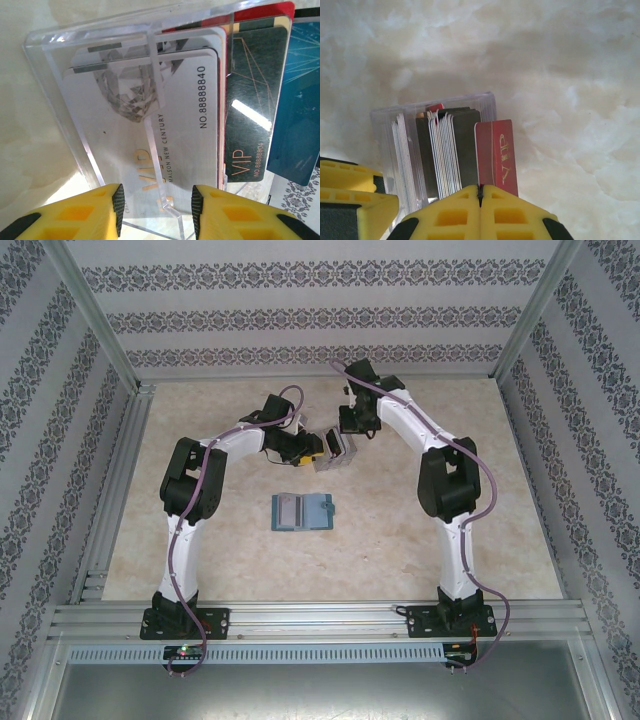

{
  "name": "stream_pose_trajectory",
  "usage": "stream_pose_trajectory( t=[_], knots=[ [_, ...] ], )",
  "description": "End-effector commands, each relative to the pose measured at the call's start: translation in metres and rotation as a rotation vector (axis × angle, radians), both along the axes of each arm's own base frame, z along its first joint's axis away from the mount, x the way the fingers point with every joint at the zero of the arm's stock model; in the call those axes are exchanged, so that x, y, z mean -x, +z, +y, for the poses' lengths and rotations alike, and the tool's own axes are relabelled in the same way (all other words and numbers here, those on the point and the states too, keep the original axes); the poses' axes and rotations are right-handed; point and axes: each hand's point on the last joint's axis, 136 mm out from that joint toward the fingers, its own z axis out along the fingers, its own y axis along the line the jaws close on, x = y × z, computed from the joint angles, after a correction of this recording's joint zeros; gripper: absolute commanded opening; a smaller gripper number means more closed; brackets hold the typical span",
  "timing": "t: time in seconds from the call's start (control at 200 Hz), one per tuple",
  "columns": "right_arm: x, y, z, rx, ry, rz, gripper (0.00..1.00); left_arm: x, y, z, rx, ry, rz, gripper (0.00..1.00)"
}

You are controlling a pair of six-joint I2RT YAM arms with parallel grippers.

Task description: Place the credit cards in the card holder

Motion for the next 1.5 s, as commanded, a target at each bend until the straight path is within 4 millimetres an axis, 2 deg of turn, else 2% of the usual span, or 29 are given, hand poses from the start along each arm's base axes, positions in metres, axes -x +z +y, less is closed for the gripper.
stream_pose_trajectory(
  t=[0.0,0.165,0.405,0.655,0.819,0.944,1.119,1.369,1.494],
  knots=[
    [0.006,0.03,-0.001,0.002,0.021,-0.061,0.0,0.003,0.008,-0.011,0.011,-0.034,-0.015,0.42],
    [0.01,0.05,-0.013,0.023,0.012,-0.112,0.0,0.002,0.024,-0.009,0.011,-0.028,-0.055,0.42],
    [0.024,0.092,-0.024,0.008,-0.001,-0.206,0.0,0.005,0.067,0.004,-0.024,-0.022,-0.138,0.43],
    [0.051,0.131,-0.016,-0.14,0.006,-0.277,0.0,0.01,0.107,0.021,-0.014,0.021,-0.239,0.44],
    [0.074,0.15,-0.005,-0.284,0.03,-0.305,0.0,0.02,0.123,0.035,-0.021,0.057,-0.306,0.44],
    [0.091,0.156,0.006,-0.406,0.06,-0.294,0.0,0.032,0.123,0.049,-0.036,0.088,-0.332,0.44],
    [0.11,0.15,0.018,-0.561,0.074,-0.24,0.0,0.05,0.116,0.073,-0.069,0.138,-0.359,0.44],
    [0.129,0.141,0.042,-0.771,0.099,-0.162,0.0,0.085,0.091,0.101,-0.118,0.171,-0.333,0.45],
    [0.138,0.127,0.051,-0.805,0.103,-0.125,0.0,0.099,0.078,0.113,-0.107,0.184,-0.293,0.45]
  ],
)
